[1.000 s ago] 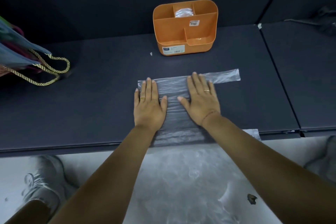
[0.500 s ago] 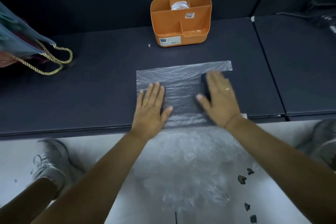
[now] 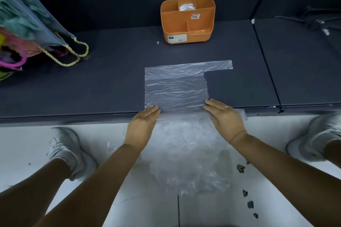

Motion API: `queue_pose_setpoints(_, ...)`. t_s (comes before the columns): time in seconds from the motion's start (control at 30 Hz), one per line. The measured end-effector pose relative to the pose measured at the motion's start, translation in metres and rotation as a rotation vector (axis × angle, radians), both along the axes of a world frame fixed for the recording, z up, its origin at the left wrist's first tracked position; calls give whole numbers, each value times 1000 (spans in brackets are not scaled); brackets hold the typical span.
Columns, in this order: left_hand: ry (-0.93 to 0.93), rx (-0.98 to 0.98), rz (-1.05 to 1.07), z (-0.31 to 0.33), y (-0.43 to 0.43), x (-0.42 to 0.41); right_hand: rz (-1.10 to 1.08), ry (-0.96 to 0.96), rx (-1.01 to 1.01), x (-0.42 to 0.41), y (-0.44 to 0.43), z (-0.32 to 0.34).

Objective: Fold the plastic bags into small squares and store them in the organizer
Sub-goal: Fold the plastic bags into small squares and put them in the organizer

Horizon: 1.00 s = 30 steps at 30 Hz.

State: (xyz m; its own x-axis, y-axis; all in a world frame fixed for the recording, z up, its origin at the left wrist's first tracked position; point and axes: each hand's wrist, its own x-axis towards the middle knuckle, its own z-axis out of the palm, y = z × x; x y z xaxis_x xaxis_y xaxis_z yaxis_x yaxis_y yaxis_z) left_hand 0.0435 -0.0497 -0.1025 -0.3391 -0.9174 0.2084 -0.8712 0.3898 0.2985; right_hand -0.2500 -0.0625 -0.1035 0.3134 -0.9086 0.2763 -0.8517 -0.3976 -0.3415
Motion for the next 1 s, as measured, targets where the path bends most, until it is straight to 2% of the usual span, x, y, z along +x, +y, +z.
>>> queue_pose_setpoints(0.1, 163, 147, 142, 12, 3, 8, -136, -109, 132, -19, 2, 12)
queue_pose_setpoints(0.27, 378, 451, 328, 44, -9, 19, -241, -205, 597, -53, -18, 55)
queue_pose_setpoints(0.3, 442, 529, 370, 51, -14, 21, -251, -270, 680, -59, -24, 63)
queue_pose_setpoints(0.37, 600, 630, 439, 60, -25, 26, -301, -530, 825, -68, -35, 76)
queue_pose_setpoints(0.43, 734, 653, 503, 68, -42, 27, -370, -734, 884, -70, -47, 83)
queue_pose_setpoints(0.6, 892, 616, 625, 68, -90, 24, -485, -819, 818, -54, -91, 74)
queue_pose_setpoints(0.67, 886, 608, 673, 57, -109, 24, -549, -788, 782, -48, -111, 65)
queue_pose_setpoints(0.87, 662, 526, 697, 25, -140, 21, -741, -560, 660, -42, -143, 36)
queue_pose_setpoints(1.0, 468, 371, 677, 17, -147, 15, -826, -423, 581, -35, -146, 30)
